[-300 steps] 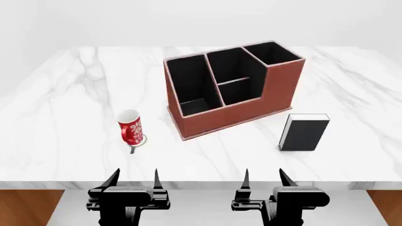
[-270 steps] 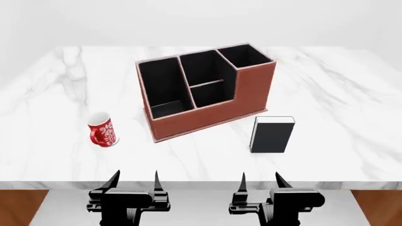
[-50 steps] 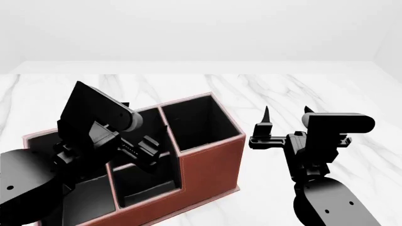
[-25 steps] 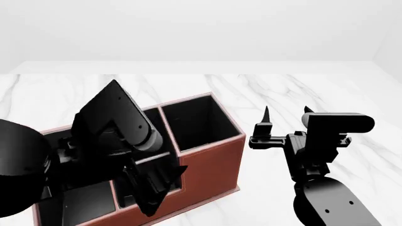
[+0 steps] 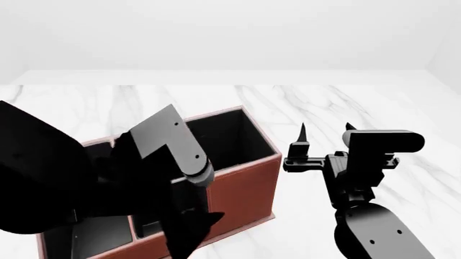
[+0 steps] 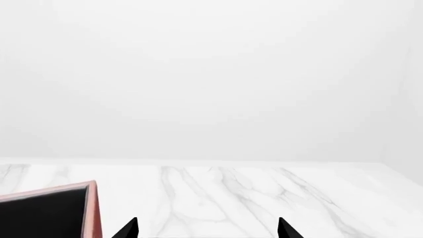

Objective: Pick up the book and place it in the back compartment of the caddy.

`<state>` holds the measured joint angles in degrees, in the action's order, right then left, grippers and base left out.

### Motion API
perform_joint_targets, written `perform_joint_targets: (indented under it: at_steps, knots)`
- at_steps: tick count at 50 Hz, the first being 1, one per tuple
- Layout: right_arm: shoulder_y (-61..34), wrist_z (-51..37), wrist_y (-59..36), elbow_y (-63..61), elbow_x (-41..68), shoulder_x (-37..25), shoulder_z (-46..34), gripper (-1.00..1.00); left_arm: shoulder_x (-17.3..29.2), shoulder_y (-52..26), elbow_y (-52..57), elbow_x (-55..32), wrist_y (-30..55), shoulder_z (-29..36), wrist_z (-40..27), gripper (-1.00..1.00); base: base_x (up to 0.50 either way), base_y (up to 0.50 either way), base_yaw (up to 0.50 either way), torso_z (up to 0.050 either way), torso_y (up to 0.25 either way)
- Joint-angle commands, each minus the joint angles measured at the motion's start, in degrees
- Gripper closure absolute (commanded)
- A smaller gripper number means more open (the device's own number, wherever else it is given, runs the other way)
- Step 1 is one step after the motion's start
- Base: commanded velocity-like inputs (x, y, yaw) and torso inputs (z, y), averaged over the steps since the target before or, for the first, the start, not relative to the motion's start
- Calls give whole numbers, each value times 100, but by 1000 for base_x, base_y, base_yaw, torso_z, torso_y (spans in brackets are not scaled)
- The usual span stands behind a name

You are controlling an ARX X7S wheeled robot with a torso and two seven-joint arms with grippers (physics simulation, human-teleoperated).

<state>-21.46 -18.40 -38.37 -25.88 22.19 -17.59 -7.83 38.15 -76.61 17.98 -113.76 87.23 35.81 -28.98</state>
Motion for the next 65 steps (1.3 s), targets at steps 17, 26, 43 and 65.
perform_joint_targets:
  at_steps: [17, 26, 43, 65]
  knots:
    - [18, -29, 90, 96, 17, -15, -65, -100, -408, -622, -125, 333, -55, 1005, 790, -100, 0, 0, 0, 0, 0]
    - [1, -46, 89, 105, 24, -21, -84, -100, -579, -683, 3, 93, -259, 1282, 663, -100, 0, 0, 0, 0, 0]
    - [-9, -67, 100, 92, 85, -51, -60, -100, -914, -399, -4, 1037, -292, 1285, 1539, -100, 0, 0, 0, 0, 0]
    - [-59, -102, 119, 121, 133, -72, -58, -100, -1237, 145, 76, 2650, -672, 1770, 3065, -100, 0, 0, 0, 0, 0]
